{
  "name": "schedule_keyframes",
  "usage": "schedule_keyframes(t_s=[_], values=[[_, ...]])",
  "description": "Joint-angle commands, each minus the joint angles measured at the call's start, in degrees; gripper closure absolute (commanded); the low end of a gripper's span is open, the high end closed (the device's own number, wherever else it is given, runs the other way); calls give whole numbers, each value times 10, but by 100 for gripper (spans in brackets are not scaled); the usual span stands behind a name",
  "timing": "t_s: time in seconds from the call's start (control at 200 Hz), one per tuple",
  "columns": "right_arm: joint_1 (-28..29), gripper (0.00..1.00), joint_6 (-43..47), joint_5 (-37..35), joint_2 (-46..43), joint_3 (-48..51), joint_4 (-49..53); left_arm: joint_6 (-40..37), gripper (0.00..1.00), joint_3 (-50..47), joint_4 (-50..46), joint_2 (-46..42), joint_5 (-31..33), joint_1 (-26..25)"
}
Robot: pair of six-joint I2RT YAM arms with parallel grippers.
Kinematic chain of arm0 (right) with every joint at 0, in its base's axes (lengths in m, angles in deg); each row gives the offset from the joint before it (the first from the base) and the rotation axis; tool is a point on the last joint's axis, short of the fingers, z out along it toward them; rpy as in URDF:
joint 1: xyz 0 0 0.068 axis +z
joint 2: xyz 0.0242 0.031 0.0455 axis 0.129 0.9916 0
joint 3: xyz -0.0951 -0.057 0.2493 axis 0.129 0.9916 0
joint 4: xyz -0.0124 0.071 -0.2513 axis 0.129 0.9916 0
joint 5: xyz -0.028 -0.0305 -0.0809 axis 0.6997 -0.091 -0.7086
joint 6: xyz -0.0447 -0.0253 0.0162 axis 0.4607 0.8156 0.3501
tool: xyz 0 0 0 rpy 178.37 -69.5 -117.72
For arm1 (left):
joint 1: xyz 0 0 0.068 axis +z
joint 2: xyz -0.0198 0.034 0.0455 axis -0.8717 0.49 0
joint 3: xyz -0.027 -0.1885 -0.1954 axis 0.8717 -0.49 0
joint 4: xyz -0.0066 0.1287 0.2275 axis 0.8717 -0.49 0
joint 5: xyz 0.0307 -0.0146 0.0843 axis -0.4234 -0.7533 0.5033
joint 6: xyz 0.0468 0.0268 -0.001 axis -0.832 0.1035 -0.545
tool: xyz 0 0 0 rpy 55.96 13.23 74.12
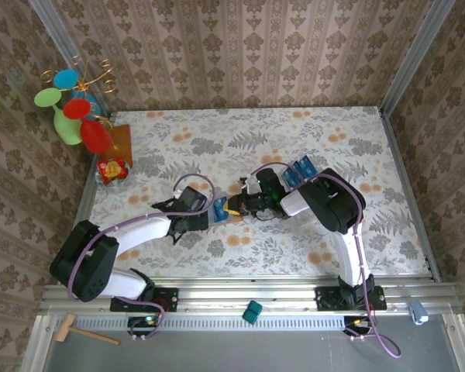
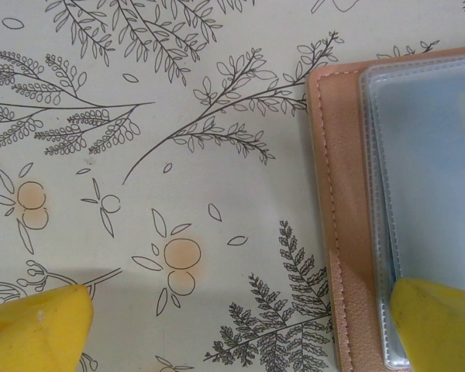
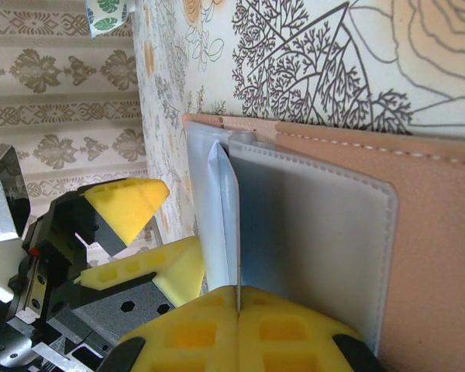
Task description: Put the credit cards into the card holder
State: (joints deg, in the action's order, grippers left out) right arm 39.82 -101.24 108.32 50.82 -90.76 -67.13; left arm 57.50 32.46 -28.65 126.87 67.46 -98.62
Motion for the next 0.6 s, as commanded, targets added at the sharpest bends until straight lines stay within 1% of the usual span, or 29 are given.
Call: schedule_keyframes(t_s=[0.0, 0.305, 0.595], values=[[6, 100, 9, -11, 16, 16, 67, 8, 0, 2, -8, 9, 9, -4], [-7, 100, 9, -21, -3, 41, 67, 6, 0, 3, -8, 9, 8, -4], [-7, 100, 14, -17, 4, 33, 81, 6, 0, 3, -8, 10, 9, -4]])
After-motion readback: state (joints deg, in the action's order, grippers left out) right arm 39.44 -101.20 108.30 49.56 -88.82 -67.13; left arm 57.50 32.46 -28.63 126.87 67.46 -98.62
